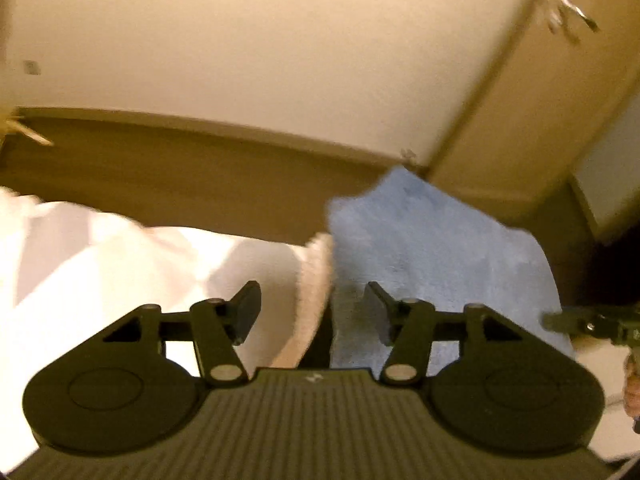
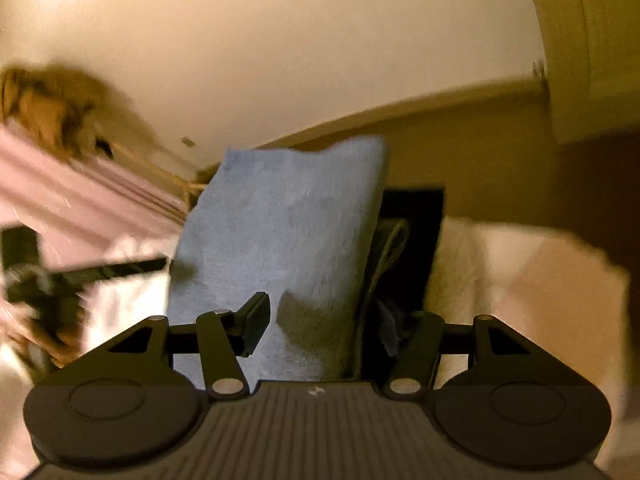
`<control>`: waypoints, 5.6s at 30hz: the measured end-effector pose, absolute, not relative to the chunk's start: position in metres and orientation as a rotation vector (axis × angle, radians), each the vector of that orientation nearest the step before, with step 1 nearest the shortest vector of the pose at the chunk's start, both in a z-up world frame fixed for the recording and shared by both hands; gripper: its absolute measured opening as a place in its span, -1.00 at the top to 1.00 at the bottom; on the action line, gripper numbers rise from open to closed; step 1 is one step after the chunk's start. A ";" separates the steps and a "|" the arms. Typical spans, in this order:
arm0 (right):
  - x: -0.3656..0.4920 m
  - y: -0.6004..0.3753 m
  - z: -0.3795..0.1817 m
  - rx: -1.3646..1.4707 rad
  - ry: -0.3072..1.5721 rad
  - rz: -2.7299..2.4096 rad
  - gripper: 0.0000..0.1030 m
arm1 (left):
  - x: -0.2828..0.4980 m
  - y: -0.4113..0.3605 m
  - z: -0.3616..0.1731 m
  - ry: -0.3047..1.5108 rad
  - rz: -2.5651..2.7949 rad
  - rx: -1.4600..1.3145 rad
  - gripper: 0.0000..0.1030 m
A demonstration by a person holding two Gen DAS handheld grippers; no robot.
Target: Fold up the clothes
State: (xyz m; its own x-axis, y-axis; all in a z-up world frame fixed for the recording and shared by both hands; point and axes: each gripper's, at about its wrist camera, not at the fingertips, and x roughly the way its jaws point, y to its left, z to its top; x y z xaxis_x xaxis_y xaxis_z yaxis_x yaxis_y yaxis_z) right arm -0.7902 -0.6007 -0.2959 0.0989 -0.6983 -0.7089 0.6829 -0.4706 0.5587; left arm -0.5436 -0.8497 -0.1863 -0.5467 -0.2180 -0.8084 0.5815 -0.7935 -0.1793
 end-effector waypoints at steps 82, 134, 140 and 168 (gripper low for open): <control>-0.778 -0.775 -0.256 0.654 0.703 -0.832 0.44 | -0.566 -0.644 -0.225 0.673 -1.700 0.718 0.50; -0.788 -0.698 -0.255 0.561 0.806 -0.921 0.43 | -0.598 -0.611 -0.224 0.758 -1.742 0.876 0.10; -0.789 -0.671 -0.275 0.541 0.910 -0.908 0.36 | -0.615 -0.603 -0.264 0.813 -1.719 0.981 -0.15; -0.771 -0.557 -0.191 0.976 0.624 -1.357 -1.00 | -0.529 -0.542 -0.146 0.659 -1.628 1.157 -0.98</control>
State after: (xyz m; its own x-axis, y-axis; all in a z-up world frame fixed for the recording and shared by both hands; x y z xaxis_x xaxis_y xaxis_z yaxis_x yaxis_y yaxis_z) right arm -0.7710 -0.5572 -0.1913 0.1508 -0.5113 -0.8461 0.9751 -0.0639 0.2123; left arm -0.5287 -0.5422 -0.1461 -0.0511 -0.4070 -0.9120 0.9269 -0.3593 0.1084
